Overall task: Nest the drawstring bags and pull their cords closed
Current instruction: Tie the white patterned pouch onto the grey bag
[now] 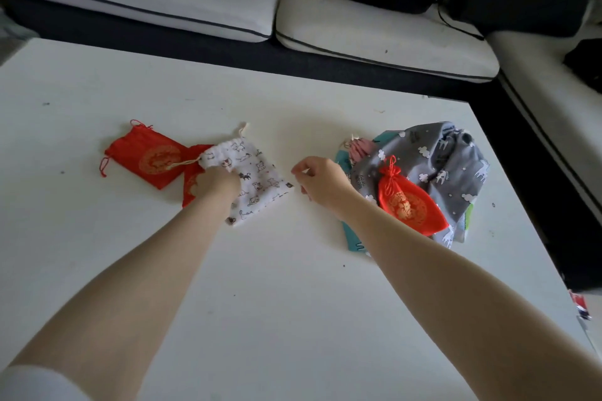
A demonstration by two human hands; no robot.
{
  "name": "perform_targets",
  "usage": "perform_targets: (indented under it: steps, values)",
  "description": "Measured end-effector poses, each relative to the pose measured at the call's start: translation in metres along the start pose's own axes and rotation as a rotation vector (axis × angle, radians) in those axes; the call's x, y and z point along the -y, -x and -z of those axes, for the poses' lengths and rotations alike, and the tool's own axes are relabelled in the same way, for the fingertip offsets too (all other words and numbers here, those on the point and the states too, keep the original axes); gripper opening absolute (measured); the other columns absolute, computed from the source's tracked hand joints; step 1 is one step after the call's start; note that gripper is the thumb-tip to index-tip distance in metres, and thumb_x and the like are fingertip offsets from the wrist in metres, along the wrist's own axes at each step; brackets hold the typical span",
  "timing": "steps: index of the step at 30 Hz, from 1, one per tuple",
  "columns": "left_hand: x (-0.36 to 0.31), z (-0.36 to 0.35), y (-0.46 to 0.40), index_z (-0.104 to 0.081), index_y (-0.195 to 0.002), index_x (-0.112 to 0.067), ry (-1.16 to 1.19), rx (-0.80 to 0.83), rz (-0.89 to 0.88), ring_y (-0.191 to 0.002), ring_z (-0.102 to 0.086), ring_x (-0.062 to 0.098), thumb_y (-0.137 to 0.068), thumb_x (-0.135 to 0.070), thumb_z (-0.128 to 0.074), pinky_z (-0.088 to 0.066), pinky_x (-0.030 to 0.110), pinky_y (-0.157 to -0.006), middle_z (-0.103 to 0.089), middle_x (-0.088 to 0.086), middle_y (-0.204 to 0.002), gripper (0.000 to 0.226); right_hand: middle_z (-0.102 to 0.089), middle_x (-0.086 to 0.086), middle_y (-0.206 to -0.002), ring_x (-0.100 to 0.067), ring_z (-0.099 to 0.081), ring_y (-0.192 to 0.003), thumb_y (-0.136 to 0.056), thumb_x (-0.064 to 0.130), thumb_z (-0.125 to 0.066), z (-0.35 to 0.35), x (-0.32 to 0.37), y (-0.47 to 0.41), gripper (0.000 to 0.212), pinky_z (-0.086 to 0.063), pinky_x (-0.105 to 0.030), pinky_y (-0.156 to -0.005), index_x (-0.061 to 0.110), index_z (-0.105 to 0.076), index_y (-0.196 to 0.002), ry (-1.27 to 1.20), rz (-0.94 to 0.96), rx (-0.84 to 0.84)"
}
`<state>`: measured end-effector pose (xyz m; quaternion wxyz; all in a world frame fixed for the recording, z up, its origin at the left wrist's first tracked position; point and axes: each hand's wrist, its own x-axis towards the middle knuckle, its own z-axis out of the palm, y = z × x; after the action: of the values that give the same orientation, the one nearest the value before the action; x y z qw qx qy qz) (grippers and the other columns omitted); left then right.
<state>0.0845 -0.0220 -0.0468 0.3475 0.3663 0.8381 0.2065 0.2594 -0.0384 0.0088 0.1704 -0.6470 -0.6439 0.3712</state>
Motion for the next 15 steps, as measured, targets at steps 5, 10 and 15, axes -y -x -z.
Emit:
perform_targets:
  steps: [5, 10, 15]
  values:
    - [-0.009, 0.000, -0.002, -0.056, -0.122, -0.003, 0.181, 0.106, -0.016, -0.102, -0.058, 0.028, -0.092, -0.013, -0.048, -0.048, 0.035, -0.085, -0.059, 0.015, -0.122, 0.033, -0.064, -0.003, -0.087, -0.020, -0.058, -0.076, -0.091, 0.014, -0.048, -0.005, -0.006, -0.002, 0.017, -0.047, -0.026, -0.066, 0.017, -0.065, -0.093, -0.007, -0.050, 0.026]
    - [-0.006, -0.002, -0.001, -0.058, -0.120, -0.010, 0.435, 0.181, -0.043, -0.072, -0.054, 0.012, -0.094, -0.014, -0.046, -0.045, 0.028, -0.071, -0.058, -0.001, -0.083, 0.029, -0.063, -0.002, -0.091, -0.019, -0.057, -0.082, -0.091, 0.015, -0.049, 0.001, -0.011, 0.000, 0.020, -0.046, -0.026, -0.069, 0.014, -0.067, -0.098, -0.003, -0.088, 0.036]
    - [-0.021, 0.007, 0.038, -0.062, -0.087, -0.025, 0.642, 0.238, -0.339, -0.070, -0.059, 0.013, -0.088, -0.031, -0.058, -0.046, 0.027, -0.061, -0.063, -0.007, -0.081, 0.007, -0.063, -0.002, -0.109, -0.018, -0.054, -0.091, -0.093, 0.008, -0.039, 0.009, -0.014, -0.002, 0.032, -0.041, -0.024, -0.075, 0.014, -0.064, -0.112, -0.003, -0.155, -0.058]
